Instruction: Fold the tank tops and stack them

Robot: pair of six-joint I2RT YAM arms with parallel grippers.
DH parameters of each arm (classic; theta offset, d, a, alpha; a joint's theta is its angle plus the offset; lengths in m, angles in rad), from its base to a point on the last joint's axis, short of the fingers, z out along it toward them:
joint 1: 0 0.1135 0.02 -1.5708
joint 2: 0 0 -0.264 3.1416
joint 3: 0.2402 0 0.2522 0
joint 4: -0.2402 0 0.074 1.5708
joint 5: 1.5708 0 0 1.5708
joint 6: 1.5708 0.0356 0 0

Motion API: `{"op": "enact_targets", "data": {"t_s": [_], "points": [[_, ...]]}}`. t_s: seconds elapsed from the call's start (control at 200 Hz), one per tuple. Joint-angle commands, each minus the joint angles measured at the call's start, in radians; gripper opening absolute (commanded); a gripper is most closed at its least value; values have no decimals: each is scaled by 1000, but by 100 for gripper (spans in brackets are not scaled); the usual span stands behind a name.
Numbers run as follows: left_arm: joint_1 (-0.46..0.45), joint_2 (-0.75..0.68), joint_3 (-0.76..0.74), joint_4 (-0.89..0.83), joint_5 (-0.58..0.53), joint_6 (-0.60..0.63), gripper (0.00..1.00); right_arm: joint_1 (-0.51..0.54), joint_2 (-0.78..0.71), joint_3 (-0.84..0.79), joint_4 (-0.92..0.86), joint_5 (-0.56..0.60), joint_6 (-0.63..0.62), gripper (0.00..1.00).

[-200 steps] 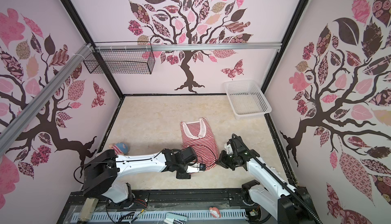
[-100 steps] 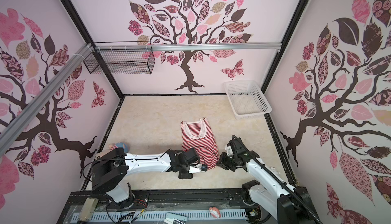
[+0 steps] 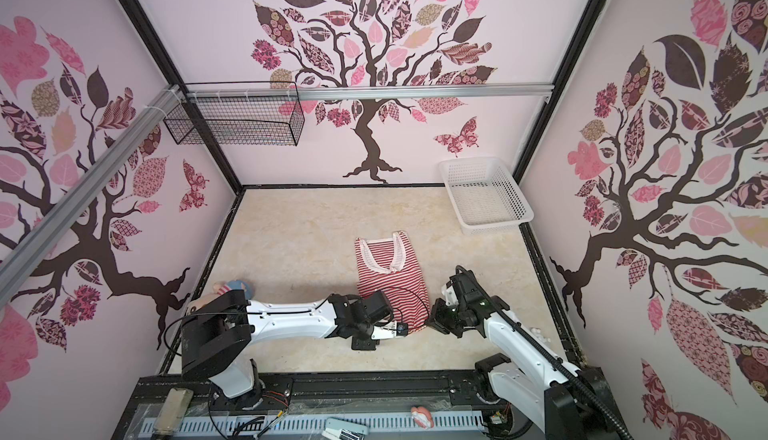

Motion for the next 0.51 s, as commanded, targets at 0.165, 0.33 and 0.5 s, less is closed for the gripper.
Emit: {"op": "enact_targets", "data": {"t_s": [0.165, 0.33, 0.5], "points": [[6, 31, 34, -38, -34, 9, 0, -2, -15, 46, -32, -8, -3, 0], [5, -10, 65, -89, -13, 14, 0, -3, -35, 82, -55, -16, -6, 0], [5, -100, 92, -151, 24, 14, 0, -2, -71, 164, -125, 10, 14, 0]]}}
